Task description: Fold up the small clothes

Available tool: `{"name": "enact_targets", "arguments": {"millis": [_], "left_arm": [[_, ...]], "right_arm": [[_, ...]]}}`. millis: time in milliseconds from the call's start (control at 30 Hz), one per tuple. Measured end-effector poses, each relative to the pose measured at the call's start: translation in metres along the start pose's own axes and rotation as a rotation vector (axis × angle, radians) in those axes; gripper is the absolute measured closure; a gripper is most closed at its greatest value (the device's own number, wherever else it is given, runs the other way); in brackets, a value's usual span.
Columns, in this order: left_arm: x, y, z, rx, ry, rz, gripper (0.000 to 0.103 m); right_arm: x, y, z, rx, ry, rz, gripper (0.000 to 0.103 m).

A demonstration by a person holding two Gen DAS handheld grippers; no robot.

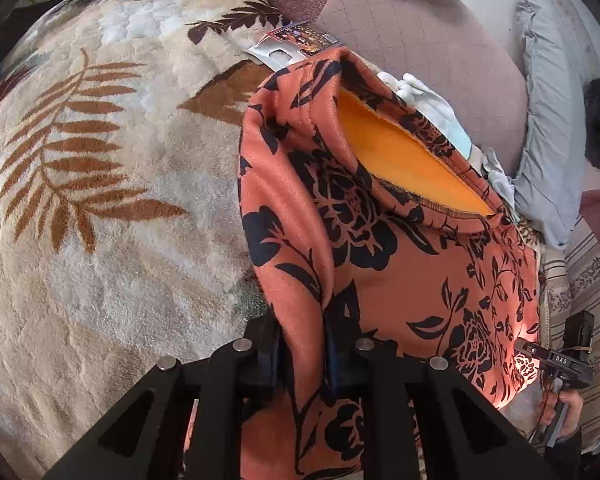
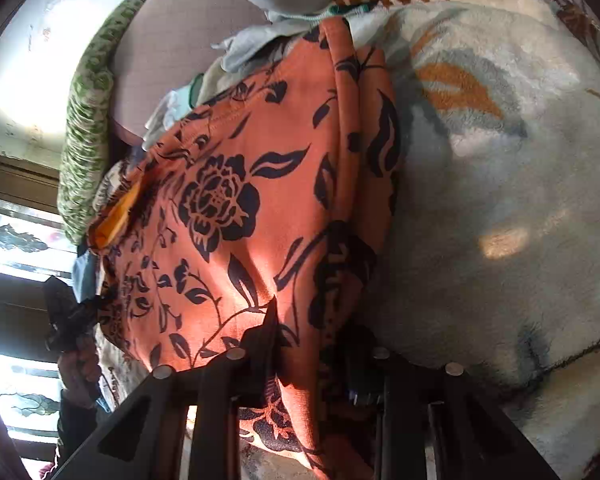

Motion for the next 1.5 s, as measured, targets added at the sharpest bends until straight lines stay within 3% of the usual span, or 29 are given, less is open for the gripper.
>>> {"name": "enact_targets", "arguments": {"millis": [100,200,300,400,500,567,633,667,733,767,833,967,1033,1133,1267,1367,1433,1500], "left_arm": [[0.009,-0.024,-0.018,0.043,0.047,-0.035,0.088],[0.013,-0.071,-0.040,0.019,0.091,-0.114,0.088],[-0.007,-0.123,-0.052,0.039,0.158,-0.176,0.088],[-0.054,-0.168,-0.045,0.025,0.166,-0.189,0.088],[-0.118,-0.176,-0.030,0.000,0.138,-0.141,0.086],[-0.163,-0.155,-0.005,-0.001,0.052,-0.070,0.073],[-0.198,-0.116,0.024,0.071,-0.006,0.036,0.050],[-0.210,-0.100,0.040,0.113,-0.063,0.071,0.049],[-0.212,-0.108,0.049,0.043,-0.136,-0.013,0.047],[-0.210,-0.119,0.049,0.056,-0.163,-0.029,0.045],[-0.203,-0.150,0.045,0.082,-0.157,-0.116,0.040],[-0.201,-0.199,0.015,0.060,-0.043,-0.273,0.030],[-0.205,-0.193,-0.002,0.010,0.028,-0.278,0.029],[-0.220,-0.157,-0.035,-0.016,0.158,-0.231,0.029],[-0.246,-0.113,-0.051,0.081,0.248,-0.146,0.029],[-0.259,-0.107,-0.050,0.087,0.269,-0.167,0.029],[-0.261,-0.107,-0.049,0.084,0.291,-0.181,0.029],[-0.260,-0.105,-0.047,0.074,0.294,-0.181,0.029]], "right_arm": [[0.002,-0.009,0.009,-0.021,0.002,-0.012,0.086],[-0.003,-0.053,0.035,0.056,-0.035,-0.064,0.087],[-0.017,-0.095,0.066,0.089,-0.097,-0.086,0.087],[-0.048,-0.126,0.080,0.098,-0.138,-0.078,0.087],[-0.092,-0.142,0.067,0.106,-0.141,-0.074,0.087],[-0.125,-0.133,0.046,0.096,-0.114,-0.044,0.086],[-0.155,-0.111,0.014,0.059,-0.072,0.016,0.082],[-0.166,-0.092,-0.004,0.033,-0.054,0.050,0.079],[-0.182,-0.056,-0.040,-0.117,-0.004,0.101,0.062],[-0.184,-0.053,-0.047,-0.101,0.010,0.077,0.060],[-0.183,-0.071,-0.044,-0.052,0.045,0.004,0.042],[-0.179,-0.119,-0.007,-0.180,-0.094,-0.195,0.039],[-0.179,-0.129,0.025,-0.127,-0.157,-0.229,0.038],[-0.191,-0.103,0.089,0.019,-0.276,-0.122,0.036],[-0.222,-0.017,0.174,0.227,-0.361,0.160,0.036],[-0.217,0.052,0.223,0.287,-0.343,0.296,0.036],[-0.205,0.100,0.244,0.360,-0.242,0.441,0.036],[-0.192,0.141,0.262,0.324,-0.215,0.494,0.036]]}}
Point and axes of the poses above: each gripper's, at about its wrist camera, not at the fingertips, and y roughly the way its jaws point, z to its left, x to its top, the point moved 4 cm from there along y, roughly the way its jaws point, and after that the axes turned 10 degrees about y, right-handed, at the moved point
